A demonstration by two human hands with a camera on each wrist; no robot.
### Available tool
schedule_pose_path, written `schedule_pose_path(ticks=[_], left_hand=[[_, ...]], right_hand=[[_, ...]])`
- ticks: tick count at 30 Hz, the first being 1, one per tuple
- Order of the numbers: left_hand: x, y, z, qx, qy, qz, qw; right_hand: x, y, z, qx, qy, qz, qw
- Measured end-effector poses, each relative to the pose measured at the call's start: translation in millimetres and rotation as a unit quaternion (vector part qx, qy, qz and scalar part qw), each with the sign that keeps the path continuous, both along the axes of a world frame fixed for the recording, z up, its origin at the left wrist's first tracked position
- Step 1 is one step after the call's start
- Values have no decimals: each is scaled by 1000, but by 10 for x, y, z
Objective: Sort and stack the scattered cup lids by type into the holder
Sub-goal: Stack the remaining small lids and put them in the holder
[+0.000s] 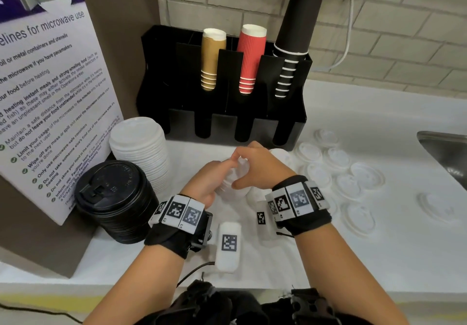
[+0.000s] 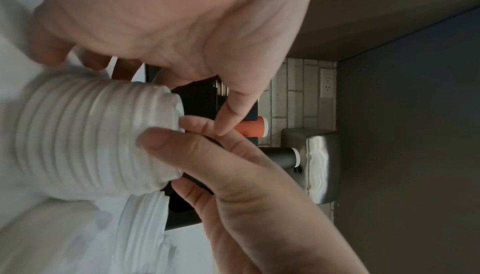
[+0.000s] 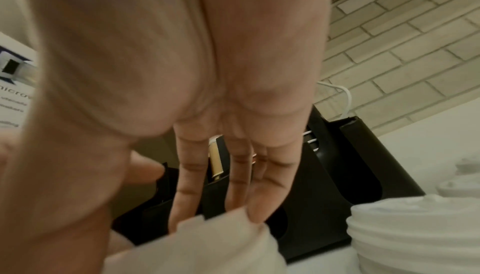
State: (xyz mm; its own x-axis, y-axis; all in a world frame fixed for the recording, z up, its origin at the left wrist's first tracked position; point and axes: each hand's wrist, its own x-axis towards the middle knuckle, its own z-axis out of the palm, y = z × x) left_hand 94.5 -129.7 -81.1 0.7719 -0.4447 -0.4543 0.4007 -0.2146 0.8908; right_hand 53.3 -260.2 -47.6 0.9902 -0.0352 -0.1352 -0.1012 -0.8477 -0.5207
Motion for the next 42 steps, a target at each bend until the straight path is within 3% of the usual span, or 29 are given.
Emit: schedule_pose_path(ticks=[4,7,10,16,24,28,32,36,42], left_hand=[[-4,42,50,-12,-16,12,1000],[-7,94,97,9,-59,18,998],[-13,113,160,36,-109,2,993],[-59,112,224,125,-191,-56,972],[-87,156,121,209,-227,-106,945],[-92,159,53,202,-239,-83,946],[-131,124,36,176,-222,-47,958],[-144,90,15,169,-226,-32,959],[-141,59,-1,154,-215,-26,964]], right_hand=[[-112,-145,78,15,-13,-49,999],[-224,-248,72,-55,66,-88,992],[-263,-204,11,-87,143,-79,983],[-251,-166,-115,-99,172,-62,978],[-286,-409,-88,-40,126,-57,990],[-269,-588,59,38,5,-94,995],[-159,-478,168,172,-99,-97,975],[-8,-259,123,100,-81,-22,991],[72,-205,94,59,-44,17,997]])
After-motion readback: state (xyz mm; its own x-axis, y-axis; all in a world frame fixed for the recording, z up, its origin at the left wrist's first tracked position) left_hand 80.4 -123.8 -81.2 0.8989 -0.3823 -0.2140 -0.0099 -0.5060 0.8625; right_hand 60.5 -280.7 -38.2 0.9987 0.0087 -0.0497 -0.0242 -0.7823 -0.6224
